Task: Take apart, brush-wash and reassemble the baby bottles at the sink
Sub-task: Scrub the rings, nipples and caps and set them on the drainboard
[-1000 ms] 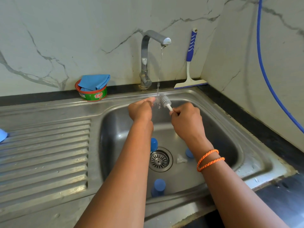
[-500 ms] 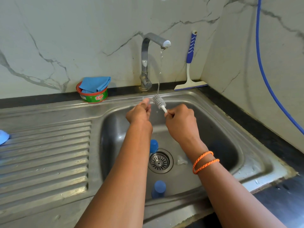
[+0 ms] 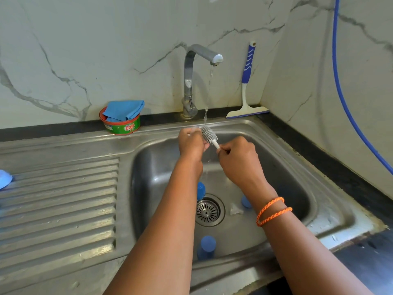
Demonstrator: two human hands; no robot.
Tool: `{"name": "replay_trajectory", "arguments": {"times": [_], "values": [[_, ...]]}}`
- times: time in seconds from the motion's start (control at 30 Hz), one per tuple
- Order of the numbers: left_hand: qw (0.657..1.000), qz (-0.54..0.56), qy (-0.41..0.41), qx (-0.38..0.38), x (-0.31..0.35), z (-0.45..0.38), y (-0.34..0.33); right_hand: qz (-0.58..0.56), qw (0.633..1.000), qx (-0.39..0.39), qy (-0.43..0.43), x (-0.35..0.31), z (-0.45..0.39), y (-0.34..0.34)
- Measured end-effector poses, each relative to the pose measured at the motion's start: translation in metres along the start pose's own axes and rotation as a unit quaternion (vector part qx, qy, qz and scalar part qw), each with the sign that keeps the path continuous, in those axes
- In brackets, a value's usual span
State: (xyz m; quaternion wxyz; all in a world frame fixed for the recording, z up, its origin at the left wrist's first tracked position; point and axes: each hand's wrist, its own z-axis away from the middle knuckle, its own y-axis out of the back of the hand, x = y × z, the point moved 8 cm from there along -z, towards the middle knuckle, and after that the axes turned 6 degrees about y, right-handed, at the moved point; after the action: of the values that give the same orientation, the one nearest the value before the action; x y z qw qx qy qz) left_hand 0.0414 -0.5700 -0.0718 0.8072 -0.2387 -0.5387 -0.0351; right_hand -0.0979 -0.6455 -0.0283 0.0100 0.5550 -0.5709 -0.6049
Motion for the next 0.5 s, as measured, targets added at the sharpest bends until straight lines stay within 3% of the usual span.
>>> {"name": "replay_trajectory", "arguments": {"times": [0.1,0.3,0.5], "values": [[1.0,0.003,-0.029,-0.007,0.002,-0.001,-0.004,-0.007,1.0,0.005,-0.002,0.003,0.003,0.01],[0.984,-0.129,-0.123,-0.023,0.007,0.004,-0.016,0.039,0.997,0.061,-0.001,0.009,-0.001,0.029],[0.993,-0.068,-0.082,-0.05,0.008,0.004,-0.015,0.084,0.994,0.072,0.002,0.005,0.001,0.044]]}}
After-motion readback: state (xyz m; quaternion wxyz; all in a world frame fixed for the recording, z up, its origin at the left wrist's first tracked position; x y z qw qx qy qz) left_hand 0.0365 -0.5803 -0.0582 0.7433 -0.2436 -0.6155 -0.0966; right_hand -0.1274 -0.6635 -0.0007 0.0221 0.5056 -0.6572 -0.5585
